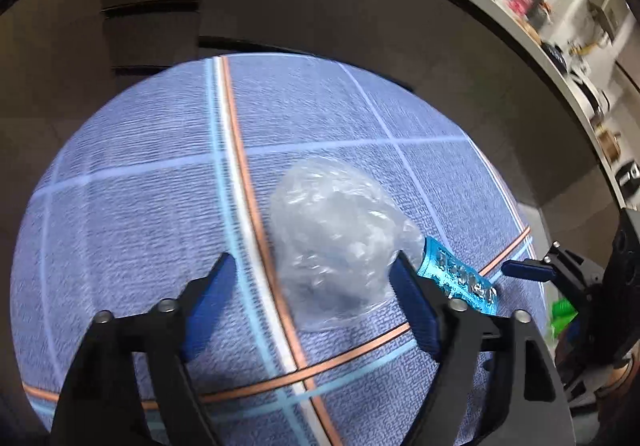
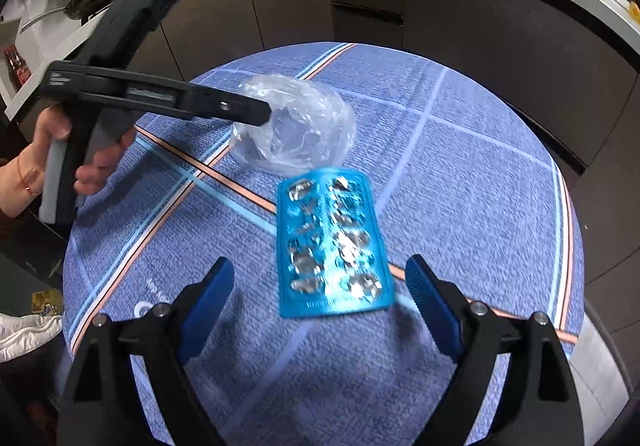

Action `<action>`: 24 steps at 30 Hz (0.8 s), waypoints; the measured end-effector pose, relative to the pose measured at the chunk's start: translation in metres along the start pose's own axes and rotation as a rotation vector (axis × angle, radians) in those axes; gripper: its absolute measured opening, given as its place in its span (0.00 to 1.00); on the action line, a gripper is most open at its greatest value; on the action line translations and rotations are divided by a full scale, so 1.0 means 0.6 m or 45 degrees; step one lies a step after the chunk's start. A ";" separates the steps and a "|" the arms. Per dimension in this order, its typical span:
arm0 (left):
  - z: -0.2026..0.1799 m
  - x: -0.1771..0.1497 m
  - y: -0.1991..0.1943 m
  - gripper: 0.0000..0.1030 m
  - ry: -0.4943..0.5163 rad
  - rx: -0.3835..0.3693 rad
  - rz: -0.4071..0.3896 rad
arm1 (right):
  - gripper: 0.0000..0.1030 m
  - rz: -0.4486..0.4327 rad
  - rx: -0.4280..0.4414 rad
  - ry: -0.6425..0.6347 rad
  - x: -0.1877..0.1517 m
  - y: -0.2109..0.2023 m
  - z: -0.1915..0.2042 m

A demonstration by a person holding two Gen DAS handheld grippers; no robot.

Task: Collect trash
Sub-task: 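Grasp the clear plastic bag with the left tool while the right tool grasps the blue blister pack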

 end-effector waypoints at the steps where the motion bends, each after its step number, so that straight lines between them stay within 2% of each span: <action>1: 0.000 0.002 0.000 0.77 -0.002 -0.004 0.006 | 0.86 0.007 -0.005 -0.007 0.005 0.007 0.002; 3: -0.001 0.010 0.002 0.77 -0.002 0.007 0.000 | 0.86 0.017 -0.018 -0.014 0.027 0.023 0.005; 8: -0.016 0.032 0.022 0.75 0.025 0.002 -0.001 | 0.84 0.045 -0.045 -0.007 0.036 0.045 0.005; 10: -0.019 0.039 0.032 0.63 0.039 0.011 0.009 | 0.81 0.062 -0.044 0.001 0.035 0.053 0.001; 11: -0.022 0.042 0.037 0.60 0.042 0.005 0.018 | 0.77 0.070 -0.044 0.005 0.029 0.054 -0.001; 14: -0.024 0.044 0.047 0.41 0.041 0.000 0.054 | 0.65 0.060 -0.098 0.007 0.021 0.050 -0.004; 16: -0.019 0.044 0.053 0.17 0.042 0.014 0.082 | 0.65 0.058 -0.093 0.030 0.016 0.045 -0.005; 18: -0.022 0.038 0.054 0.07 0.046 0.034 0.097 | 0.65 0.061 -0.103 0.040 0.012 0.042 -0.002; 24: -0.039 0.003 0.014 0.05 0.084 0.075 0.067 | 0.65 0.029 -0.099 0.078 -0.017 0.007 0.013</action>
Point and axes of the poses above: each gripper's, at about its wrist camera, not at the fingertips, and y roughly the way its jaws point, z to its left, x to its top, the point moved 6 cm from there along y, roughly the way its jaws point, and after that the axes turned 10 degrees about z, right-handed, at the moved point
